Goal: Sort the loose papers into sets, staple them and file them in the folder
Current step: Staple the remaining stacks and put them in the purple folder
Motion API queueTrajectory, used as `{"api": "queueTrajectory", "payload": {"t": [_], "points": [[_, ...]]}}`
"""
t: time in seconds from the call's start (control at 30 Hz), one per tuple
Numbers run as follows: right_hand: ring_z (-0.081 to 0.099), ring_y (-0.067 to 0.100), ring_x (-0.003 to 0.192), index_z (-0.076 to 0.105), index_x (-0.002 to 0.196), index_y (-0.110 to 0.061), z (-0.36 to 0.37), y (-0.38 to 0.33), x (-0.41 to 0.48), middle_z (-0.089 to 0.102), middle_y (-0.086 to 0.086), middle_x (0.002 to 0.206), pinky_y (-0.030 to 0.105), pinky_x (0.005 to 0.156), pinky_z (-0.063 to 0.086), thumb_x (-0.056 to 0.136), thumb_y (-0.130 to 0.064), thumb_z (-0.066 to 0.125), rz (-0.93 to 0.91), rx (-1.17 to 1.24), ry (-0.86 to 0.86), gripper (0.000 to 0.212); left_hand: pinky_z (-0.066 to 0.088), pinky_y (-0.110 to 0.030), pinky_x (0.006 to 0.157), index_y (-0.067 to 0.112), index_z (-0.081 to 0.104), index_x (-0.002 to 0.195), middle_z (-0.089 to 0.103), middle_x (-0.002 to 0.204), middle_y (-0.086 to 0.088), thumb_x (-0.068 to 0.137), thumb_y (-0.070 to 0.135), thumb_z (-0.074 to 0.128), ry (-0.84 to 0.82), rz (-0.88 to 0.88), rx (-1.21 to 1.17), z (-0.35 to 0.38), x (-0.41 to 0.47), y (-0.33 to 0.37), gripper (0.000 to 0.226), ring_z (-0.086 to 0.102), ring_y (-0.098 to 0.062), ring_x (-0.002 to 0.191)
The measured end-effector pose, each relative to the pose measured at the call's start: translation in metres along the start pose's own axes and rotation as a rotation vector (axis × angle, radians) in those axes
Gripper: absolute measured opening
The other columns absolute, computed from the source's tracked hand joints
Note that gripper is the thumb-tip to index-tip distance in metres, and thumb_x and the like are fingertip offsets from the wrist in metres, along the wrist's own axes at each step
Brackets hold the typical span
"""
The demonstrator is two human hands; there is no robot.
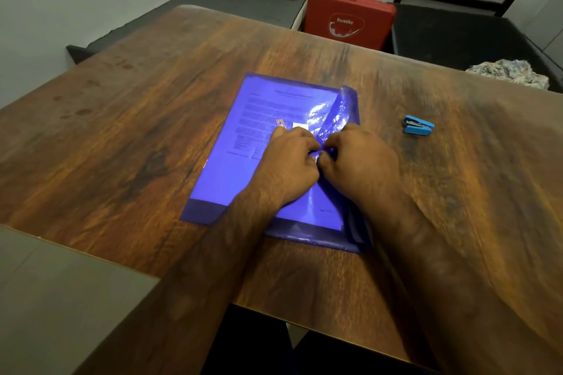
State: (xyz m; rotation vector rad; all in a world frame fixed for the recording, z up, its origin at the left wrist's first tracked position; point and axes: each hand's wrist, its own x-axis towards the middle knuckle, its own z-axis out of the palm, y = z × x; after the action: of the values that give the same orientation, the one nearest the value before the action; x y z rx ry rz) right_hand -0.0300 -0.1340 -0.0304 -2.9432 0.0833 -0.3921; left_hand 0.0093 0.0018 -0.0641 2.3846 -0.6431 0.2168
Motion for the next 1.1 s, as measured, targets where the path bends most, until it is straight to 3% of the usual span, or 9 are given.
{"api": "queueTrajectory", "payload": {"t": [0.13, 0.23, 0.33, 0.47, 0.53, 0.6, 0.77, 0.87, 1.1], "points": [[0.06, 0.03, 0.109, 0.071, 0.106, -0.015, -0.006, -0.01, 0.004, 0.061, 0.004, 0.114, 0.036, 0.071, 0.036, 0.097, -0.037, 0.056, -0.031, -0.112, -0.028, 0.028, 0.027, -0.026, 0.099, 0.008, 0.076, 0.102, 0.071, 0.111, -0.004, 0.079, 0.013, 0.048, -0.023, -0.01, -0.004, 0.0, 0.0, -0.001, 0.037, 0.057, -0.026, 0.105], [0.06, 0.03, 0.108, 0.07, 0.107, -0.013, -0.003, -0.012, 0.005, 0.061, 0.006, 0.114, 0.039, 0.072, 0.042, 0.101, -0.037, 0.052, -0.055, -0.136, -0.022, 0.031, 0.028, -0.024, 0.094, 0.01, 0.07, 0.112, 0.067, 0.111, -0.004, 0.078, 0.019, 0.041, 0.004, -0.045, -0.029, 0.003, 0.0, -0.004, 0.045, 0.055, -0.028, 0.107], [0.061, 0.029, 0.102, 0.071, 0.102, -0.014, 0.001, -0.007, 0.003, 0.062, 0.005, 0.106, 0.038, 0.071, 0.043, 0.103, -0.038, 0.049, -0.047, -0.043, 0.013, 0.033, 0.029, -0.031, 0.1, 0.012, 0.067, 0.124, 0.063, 0.113, -0.008, 0.088, 0.022, 0.041, 0.013, -0.009, -0.006, 0.005, -0.003, -0.003, 0.045, 0.053, -0.033, 0.107], [0.066, 0.028, 0.089, 0.075, 0.091, -0.015, -0.005, 0.02, 0.002, 0.068, 0.005, 0.086, 0.031, 0.069, 0.037, 0.101, -0.031, 0.055, 0.067, 0.237, -0.04, 0.028, 0.038, -0.046, 0.102, 0.012, 0.068, 0.12, 0.059, 0.111, -0.009, 0.093, 0.046, 0.033, -0.009, 0.031, 0.112, 0.007, -0.008, 0.001, 0.056, 0.051, -0.035, 0.105], [0.069, 0.025, 0.094, 0.078, 0.1, -0.017, -0.012, 0.04, -0.002, 0.075, 0.004, 0.097, 0.03, 0.076, 0.044, 0.096, -0.023, 0.061, 0.146, 0.316, 0.073, 0.019, 0.042, -0.049, 0.099, 0.01, 0.066, 0.12, 0.057, 0.113, -0.01, 0.092, 0.054, 0.032, -0.011, 0.038, 0.151, 0.008, -0.01, 0.003, 0.062, 0.05, -0.035, 0.106], [0.064, 0.024, 0.112, 0.075, 0.116, -0.017, -0.018, 0.062, -0.001, 0.072, 0.006, 0.119, 0.034, 0.096, 0.046, 0.095, -0.017, 0.062, 0.199, 0.267, 0.181, 0.025, 0.042, -0.049, 0.098, 0.01, 0.065, 0.118, 0.056, 0.114, -0.011, 0.092, 0.058, 0.032, -0.006, 0.038, 0.162, 0.007, -0.012, 0.006, 0.065, 0.048, -0.034, 0.106], [0.025, 0.034, 0.153, 0.046, 0.153, -0.023, -0.02, 0.11, 0.02, 0.033, 0.009, 0.164, 0.053, 0.125, 0.026, 0.098, -0.022, 0.061, 0.313, 0.091, -0.059, 0.057, 0.039, -0.046, 0.101, 0.011, 0.063, 0.114, 0.055, 0.113, -0.008, 0.091, 0.065, 0.035, 0.007, 0.042, 0.177, 0.01, -0.012, 0.007, 0.064, 0.047, -0.033, 0.105], [0.028, 0.036, 0.15, 0.046, 0.152, -0.025, -0.012, 0.121, 0.024, 0.032, 0.011, 0.163, 0.056, 0.122, 0.029, 0.097, -0.018, 0.053, 0.344, 0.065, -0.141, 0.055, 0.037, -0.045, 0.105, 0.012, 0.064, 0.116, 0.055, 0.113, -0.006, 0.089, 0.064, 0.038, 0.021, 0.048, 0.162, 0.011, -0.011, 0.006, 0.064, 0.048, -0.032, 0.107], [0.047, 0.032, 0.135, 0.05, 0.149, -0.023, -0.013, 0.105, 0.022, 0.047, 0.012, 0.147, 0.048, 0.111, 0.046, 0.096, -0.005, 0.063, 0.307, 0.253, -0.038, 0.058, 0.041, -0.044, 0.1, 0.011, 0.065, 0.12, 0.056, 0.112, -0.007, 0.09, 0.062, 0.038, 0.031, 0.054, 0.187, 0.012, -0.012, 0.006, 0.064, 0.048, -0.03, 0.107]]}}
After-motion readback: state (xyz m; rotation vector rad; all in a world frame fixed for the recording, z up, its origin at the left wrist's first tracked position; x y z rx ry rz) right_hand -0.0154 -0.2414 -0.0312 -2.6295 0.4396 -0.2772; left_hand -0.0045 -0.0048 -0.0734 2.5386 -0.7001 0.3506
